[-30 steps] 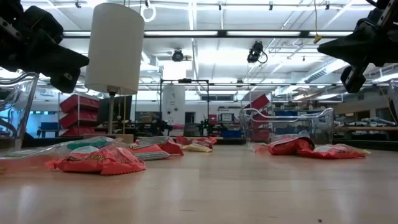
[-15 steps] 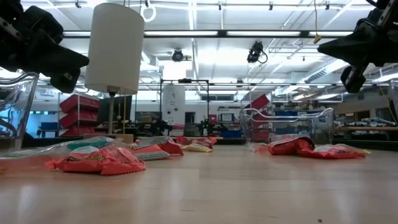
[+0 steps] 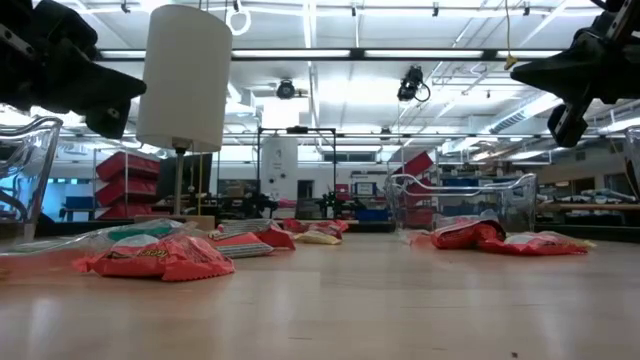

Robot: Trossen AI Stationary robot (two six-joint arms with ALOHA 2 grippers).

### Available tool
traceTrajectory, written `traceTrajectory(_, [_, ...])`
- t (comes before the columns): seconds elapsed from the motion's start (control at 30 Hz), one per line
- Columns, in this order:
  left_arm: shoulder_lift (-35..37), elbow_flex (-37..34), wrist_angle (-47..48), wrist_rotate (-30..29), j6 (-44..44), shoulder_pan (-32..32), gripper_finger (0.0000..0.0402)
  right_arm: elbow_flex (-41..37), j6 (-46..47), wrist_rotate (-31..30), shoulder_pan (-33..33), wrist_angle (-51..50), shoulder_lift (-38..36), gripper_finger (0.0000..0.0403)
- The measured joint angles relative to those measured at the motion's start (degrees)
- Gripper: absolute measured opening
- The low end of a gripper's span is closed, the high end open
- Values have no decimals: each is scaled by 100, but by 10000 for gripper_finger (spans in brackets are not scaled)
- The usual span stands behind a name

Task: Sort candy
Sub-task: Put the orange gummy into the bottom left transparent bin

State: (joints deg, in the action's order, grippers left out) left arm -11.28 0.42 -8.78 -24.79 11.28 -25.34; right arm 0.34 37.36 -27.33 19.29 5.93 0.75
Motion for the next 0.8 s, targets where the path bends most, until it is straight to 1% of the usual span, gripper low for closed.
traceTrajectory(0.07, [0, -1, -226, -3, 113, 2, 8, 0, 0, -2, 2, 0, 0, 1])
traceTrajectory(0.13, [-1, 0, -591, -3, -32, 2, 8, 0, -2, 0, 1, 0, 0, 1])
traceTrajectory(0.27, [2, -2, -1760, -5, -625, 6, 8, 0, -2, -2, 2, 38, 1, 1])
traceTrajectory(0.33, [2, -1, -2328, -5, -677, 6, 8, 0, 23, 8, 2, 105, 0, 1])
traceTrajectory(0.4, [4, -2, -2779, 1, -643, 8, 8, 0, 146, 252, 6, 89, 1, 1])
traceTrajectory(0.43, [4, -2, -2876, 65, -637, 8, 8, 0, 26, 322, 6, 152, 7, 1])
traceTrajectory(0.5, [2, -2, -2935, 243, -648, 8, 8, 0, -568, 297, -19, 382, 6, 1])
traceTrajectory(0.57, [-3, 1, -3019, 260, -579, 8, 8, 0, -1156, 265, -37, 590, 9, 1])
traceTrajectory(0.67, [-3, 0, -3333, 19, -442, 10, 8, 0, -1866, 265, -42, 890, 9, 1])
traceTrajectory(0.8, [-73, -2, -3647, -375, -468, 10, 8, 0, -2873, 321, -42, 1266, 9, 1])
